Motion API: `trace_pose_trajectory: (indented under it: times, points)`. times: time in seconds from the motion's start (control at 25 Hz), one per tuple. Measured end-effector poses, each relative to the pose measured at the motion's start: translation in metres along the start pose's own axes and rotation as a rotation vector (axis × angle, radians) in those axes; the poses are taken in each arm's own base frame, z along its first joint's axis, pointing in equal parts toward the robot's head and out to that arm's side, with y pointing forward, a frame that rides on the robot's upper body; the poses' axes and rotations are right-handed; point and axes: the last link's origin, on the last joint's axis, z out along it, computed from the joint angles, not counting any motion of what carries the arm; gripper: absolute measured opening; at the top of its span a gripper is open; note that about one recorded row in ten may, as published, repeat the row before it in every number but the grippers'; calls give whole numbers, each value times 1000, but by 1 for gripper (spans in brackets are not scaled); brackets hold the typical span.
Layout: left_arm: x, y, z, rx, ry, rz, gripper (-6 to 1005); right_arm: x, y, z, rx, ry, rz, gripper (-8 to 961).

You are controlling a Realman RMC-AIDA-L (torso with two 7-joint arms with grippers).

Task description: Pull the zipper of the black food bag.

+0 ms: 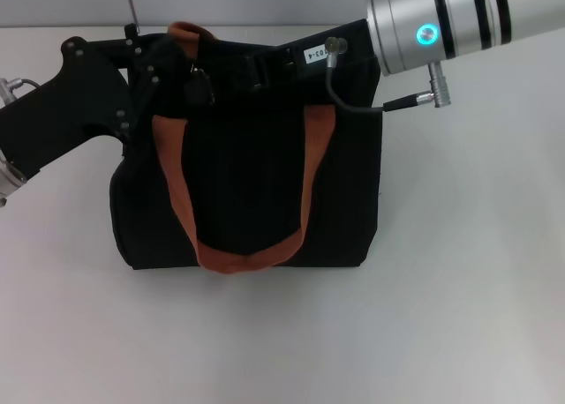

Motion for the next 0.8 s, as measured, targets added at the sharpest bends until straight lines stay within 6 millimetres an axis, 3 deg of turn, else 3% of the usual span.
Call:
trace_pose_trajectory:
  times: [0.36,0.6,0.8]
  points:
    - [-1,0,-3,7,-4,1,54,1,0,-6,3,-7,-30,148]
    - [-1,0,-4,7,-5,0,56,1,0,-6,3,-4,-34,-2]
    - [-1,0,-4,8,-4,-1,58,1,0,-5,15,10,-50,9]
